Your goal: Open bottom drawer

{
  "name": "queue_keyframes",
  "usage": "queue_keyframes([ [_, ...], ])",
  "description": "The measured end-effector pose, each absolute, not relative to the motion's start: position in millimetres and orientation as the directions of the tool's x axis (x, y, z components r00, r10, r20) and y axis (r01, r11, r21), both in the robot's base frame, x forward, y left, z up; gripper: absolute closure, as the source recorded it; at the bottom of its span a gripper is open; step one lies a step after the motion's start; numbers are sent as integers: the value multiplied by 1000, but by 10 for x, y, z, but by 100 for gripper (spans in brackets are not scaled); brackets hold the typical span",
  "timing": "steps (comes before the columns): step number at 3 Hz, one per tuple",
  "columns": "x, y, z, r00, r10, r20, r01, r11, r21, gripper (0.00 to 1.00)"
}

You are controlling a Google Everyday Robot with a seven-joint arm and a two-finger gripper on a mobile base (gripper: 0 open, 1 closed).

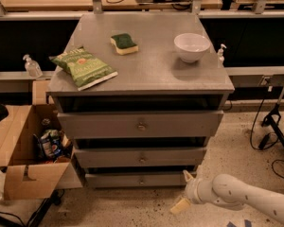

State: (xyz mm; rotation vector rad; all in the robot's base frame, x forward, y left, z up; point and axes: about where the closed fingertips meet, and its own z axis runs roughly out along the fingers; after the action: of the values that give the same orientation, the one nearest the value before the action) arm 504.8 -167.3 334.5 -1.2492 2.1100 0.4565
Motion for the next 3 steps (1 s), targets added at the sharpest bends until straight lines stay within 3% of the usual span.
queue_keyframes([
  [3,5449,-1316,2390,-330,-646,-688,-909,415,46,0],
])
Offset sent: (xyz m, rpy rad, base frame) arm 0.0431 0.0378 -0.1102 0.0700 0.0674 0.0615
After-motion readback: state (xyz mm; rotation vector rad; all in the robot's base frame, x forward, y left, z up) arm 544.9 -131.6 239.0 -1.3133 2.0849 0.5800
